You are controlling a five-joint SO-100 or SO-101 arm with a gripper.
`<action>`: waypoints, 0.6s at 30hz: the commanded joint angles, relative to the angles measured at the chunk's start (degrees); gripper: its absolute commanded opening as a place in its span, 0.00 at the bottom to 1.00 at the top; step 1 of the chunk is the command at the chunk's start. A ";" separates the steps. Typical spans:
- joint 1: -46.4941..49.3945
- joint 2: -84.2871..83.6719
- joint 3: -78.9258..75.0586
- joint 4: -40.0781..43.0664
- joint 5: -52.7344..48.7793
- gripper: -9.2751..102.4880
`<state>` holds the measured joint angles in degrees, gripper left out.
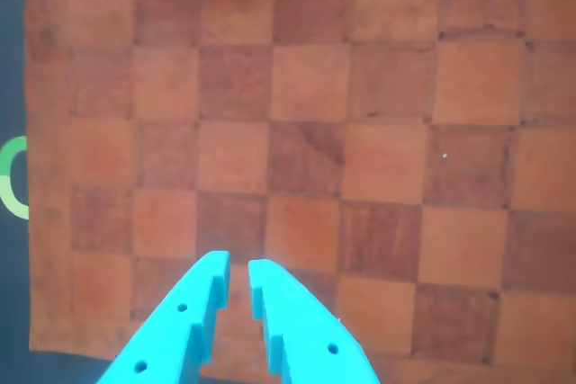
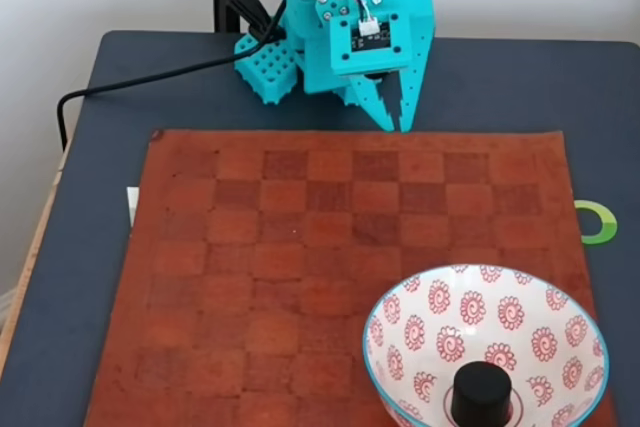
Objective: Grasp a black cylinder and put it in the bin.
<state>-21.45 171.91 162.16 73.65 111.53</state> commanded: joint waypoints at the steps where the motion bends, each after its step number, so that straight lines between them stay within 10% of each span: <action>1: 0.18 4.83 2.02 -0.53 0.35 0.08; 18: 0.18 25.14 14.33 -4.83 0.35 0.08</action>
<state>-21.45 194.15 175.87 70.49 111.53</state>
